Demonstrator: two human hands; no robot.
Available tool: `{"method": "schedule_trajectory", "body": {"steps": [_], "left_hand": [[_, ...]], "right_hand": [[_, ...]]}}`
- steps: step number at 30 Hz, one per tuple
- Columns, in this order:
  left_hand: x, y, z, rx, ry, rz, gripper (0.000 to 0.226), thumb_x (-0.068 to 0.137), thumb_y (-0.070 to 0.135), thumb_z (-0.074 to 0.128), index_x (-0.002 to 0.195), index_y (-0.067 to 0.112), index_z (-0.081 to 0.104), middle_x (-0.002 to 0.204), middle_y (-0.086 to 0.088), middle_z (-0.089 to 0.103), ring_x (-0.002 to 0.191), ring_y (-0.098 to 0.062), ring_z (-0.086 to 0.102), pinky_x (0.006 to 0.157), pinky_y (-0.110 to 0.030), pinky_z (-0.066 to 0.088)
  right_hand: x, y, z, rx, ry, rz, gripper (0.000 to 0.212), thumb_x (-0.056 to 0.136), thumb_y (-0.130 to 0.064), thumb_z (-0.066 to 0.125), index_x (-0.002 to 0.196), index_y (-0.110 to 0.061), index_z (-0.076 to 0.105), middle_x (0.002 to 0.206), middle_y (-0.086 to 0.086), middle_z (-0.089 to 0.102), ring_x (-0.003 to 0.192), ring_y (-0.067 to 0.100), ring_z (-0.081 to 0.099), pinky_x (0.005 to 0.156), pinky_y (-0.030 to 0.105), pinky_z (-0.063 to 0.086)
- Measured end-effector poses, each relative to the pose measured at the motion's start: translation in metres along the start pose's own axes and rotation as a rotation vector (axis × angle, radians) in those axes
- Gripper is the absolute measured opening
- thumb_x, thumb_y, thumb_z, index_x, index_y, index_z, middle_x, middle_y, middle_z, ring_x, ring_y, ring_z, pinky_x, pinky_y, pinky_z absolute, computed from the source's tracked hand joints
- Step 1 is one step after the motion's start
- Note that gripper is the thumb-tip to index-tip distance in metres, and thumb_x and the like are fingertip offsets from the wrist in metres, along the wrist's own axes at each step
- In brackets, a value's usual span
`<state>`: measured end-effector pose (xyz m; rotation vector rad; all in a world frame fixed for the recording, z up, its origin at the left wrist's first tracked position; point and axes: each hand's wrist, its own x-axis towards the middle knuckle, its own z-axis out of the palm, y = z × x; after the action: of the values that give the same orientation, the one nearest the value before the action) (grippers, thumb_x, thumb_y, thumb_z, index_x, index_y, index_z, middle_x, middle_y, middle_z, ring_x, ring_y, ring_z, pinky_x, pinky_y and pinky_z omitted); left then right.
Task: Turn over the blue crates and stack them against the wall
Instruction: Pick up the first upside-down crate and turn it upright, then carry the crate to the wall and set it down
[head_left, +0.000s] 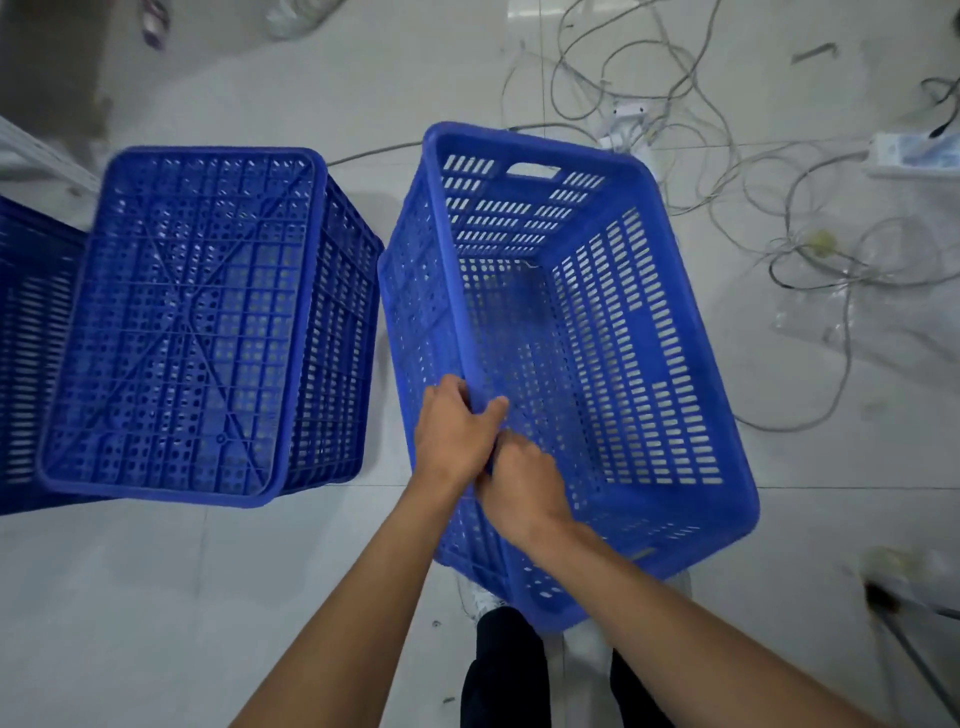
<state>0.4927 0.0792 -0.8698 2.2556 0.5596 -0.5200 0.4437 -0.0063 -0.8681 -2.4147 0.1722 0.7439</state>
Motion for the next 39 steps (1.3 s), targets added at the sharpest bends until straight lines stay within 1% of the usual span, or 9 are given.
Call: {"method": "schedule_trajectory", "body": {"steps": [4,10,15,18,24,27,30,35,39], "left_hand": [[0.023,-0.029,-0.011,0.014,0.041,-0.076,0.016,0.082,0.017,0.061,0.088,0.011,0.048,0.09,-0.01,0.061,0.076,-0.029,0.059,0.07,-0.046,0.053],[0.057,-0.077,-0.029,-0.024,0.004,-0.211,0.012,0.09,0.012,0.061,0.089,0.013,0.049,0.079,-0.001,0.054,0.07,-0.021,0.053,0.065,-0.035,0.044],[0.083,-0.113,-0.035,-0.053,-0.032,-0.311,0.011,0.093,0.012,0.062,0.093,0.013,0.051,0.084,0.0,0.056,0.073,-0.022,0.056,0.071,-0.041,0.052],[0.098,-0.13,-0.036,-0.015,-0.025,-0.368,0.012,0.092,0.011,0.062,0.089,0.015,0.051,0.084,-0.009,0.059,0.065,-0.025,0.053,0.058,-0.041,0.051],[0.114,-0.15,-0.029,0.001,0.001,-0.449,0.01,0.092,0.006,0.061,0.101,0.007,0.054,0.095,-0.013,0.06,0.082,-0.031,0.057,0.082,-0.057,0.054],[0.117,-0.151,-0.028,0.054,0.017,-0.437,0.009,0.093,0.011,0.059,0.1,0.006,0.055,0.096,-0.016,0.062,0.084,-0.037,0.062,0.078,-0.056,0.057],[0.117,-0.147,-0.034,0.24,-0.003,-0.354,0.02,0.098,0.026,0.055,0.087,0.009,0.05,0.083,-0.015,0.058,0.065,-0.028,0.054,0.061,-0.043,0.05],[0.124,-0.136,-0.039,0.076,-0.004,-0.332,0.041,0.099,0.021,0.053,0.138,0.011,0.042,0.09,-0.003,0.058,0.068,-0.019,0.054,0.069,-0.043,0.051],[0.127,-0.124,-0.042,-0.225,0.038,-0.417,0.049,0.099,0.013,0.053,0.146,0.014,0.037,0.111,-0.002,0.051,0.071,-0.012,0.052,0.07,-0.035,0.049]], "right_hand": [[0.007,-0.004,0.023,0.003,-0.142,-0.024,0.038,0.098,-0.044,0.048,0.109,-0.009,0.058,0.112,0.011,0.064,0.102,0.036,0.062,0.078,0.039,0.045],[0.041,0.032,0.009,0.009,-0.151,0.068,0.04,0.1,-0.043,0.046,0.123,-0.011,0.053,0.123,0.008,0.061,0.109,0.032,0.059,0.088,0.04,0.046],[0.083,0.08,-0.014,-0.018,-0.036,0.188,0.044,0.099,-0.042,0.046,0.13,-0.012,0.05,0.125,0.006,0.061,0.106,0.029,0.061,0.09,0.043,0.05],[0.109,0.114,-0.031,-0.002,0.085,0.252,0.038,0.098,-0.04,0.048,0.123,-0.012,0.052,0.119,0.007,0.063,0.101,0.03,0.061,0.082,0.037,0.048],[0.141,0.155,-0.064,-0.064,0.26,0.318,0.038,0.093,-0.035,0.053,0.122,-0.01,0.05,0.118,0.01,0.062,0.105,0.035,0.061,0.082,0.038,0.042],[0.15,0.168,-0.074,-0.078,0.32,0.367,0.034,0.093,-0.036,0.054,0.115,-0.011,0.049,0.112,0.01,0.061,0.098,0.034,0.061,0.075,0.036,0.038],[0.159,0.177,-0.075,-0.076,0.286,0.37,0.037,0.095,-0.038,0.053,0.12,-0.011,0.049,0.113,0.009,0.062,0.095,0.03,0.062,0.074,0.034,0.041],[0.168,0.176,-0.067,-0.051,0.271,0.313,0.031,0.097,-0.028,0.049,0.123,-0.011,0.049,0.111,0.008,0.064,0.086,0.026,0.06,0.071,0.036,0.044],[0.176,0.17,-0.069,-0.033,0.237,0.346,0.031,0.097,-0.02,0.047,0.126,-0.007,0.049,0.113,0.011,0.064,0.086,0.029,0.059,0.07,0.034,0.041]]}}
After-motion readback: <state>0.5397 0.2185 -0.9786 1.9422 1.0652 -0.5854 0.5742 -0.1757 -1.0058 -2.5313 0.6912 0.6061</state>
